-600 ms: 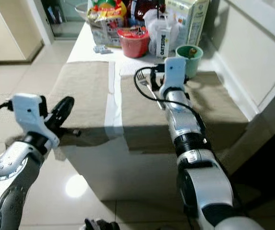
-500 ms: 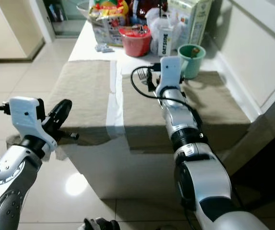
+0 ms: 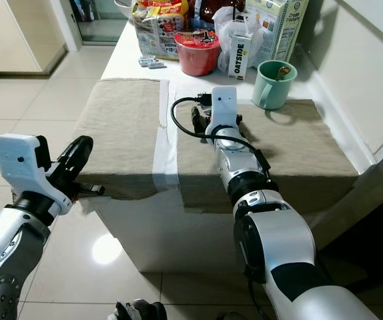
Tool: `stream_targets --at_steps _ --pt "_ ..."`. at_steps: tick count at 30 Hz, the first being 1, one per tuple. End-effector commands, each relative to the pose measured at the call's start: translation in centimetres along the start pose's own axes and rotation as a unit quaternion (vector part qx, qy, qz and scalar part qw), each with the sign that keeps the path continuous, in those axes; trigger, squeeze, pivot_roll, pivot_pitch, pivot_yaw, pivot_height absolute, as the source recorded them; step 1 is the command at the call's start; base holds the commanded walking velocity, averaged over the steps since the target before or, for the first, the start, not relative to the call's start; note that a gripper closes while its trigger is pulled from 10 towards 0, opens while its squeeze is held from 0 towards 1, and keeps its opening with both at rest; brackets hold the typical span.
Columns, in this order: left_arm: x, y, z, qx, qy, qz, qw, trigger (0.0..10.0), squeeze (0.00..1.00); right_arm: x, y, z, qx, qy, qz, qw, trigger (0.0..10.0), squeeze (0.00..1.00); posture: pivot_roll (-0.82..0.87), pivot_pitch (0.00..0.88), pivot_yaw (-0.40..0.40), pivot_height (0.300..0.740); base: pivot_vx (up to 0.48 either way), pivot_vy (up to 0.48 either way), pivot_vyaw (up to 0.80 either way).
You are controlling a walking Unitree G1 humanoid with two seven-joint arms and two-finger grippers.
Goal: Setting the table
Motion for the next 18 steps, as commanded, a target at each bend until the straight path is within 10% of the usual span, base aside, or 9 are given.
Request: stream_targets --at_steps 1,9,10,18 --pt "-0.3 0.1 0.4 0.004 -0.004 0.003 1.000 10.0 0.00 -0.1 -0.8 -0.6 0.002 0.016 -0.022 1.000 10.0 0.00 0.10 0.135 0.066 0.740 0.000 0.000 0.00" --pt "0.0 -0.1 0.7 0.004 -0.004 -0.003 1.000 10.0 0.00 -0.2 -0.7 -1.8 0.015 0.038 -0.031 0.999 10.0 0.00 0.09 0.137 0.065 0.740 0.000 0.000 0.00" --pt "0.1 -0.1 0.8 0.004 -0.003 -0.004 1.000 10.0 0.00 -0.3 -0.7 -2.2 0.028 0.046 -0.035 0.998 0.0 0.00 0.09 0.137 0.065 0.740 0.000 0.000 0.00" --pt "0.4 0.0 1.0 0.007 -0.005 -0.011 1.000 10.0 0.00 -0.4 -0.3 -3.1 0.037 0.062 -0.030 0.997 0.0 0.00 0.08 0.144 0.068 0.740 0.000 0.000 0.00"
Point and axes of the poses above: a point about 5 cm out from each wrist's last joint towards the gripper, its own x axis pointing out of the wrist towards the gripper, its own z axis along the axis of the wrist's last joint, y = z × x, the point moved 1 cm from there along x, pointing out of the wrist towards the gripper, and after that the axes turned 15 degrees about x, right-handed, at the moved point
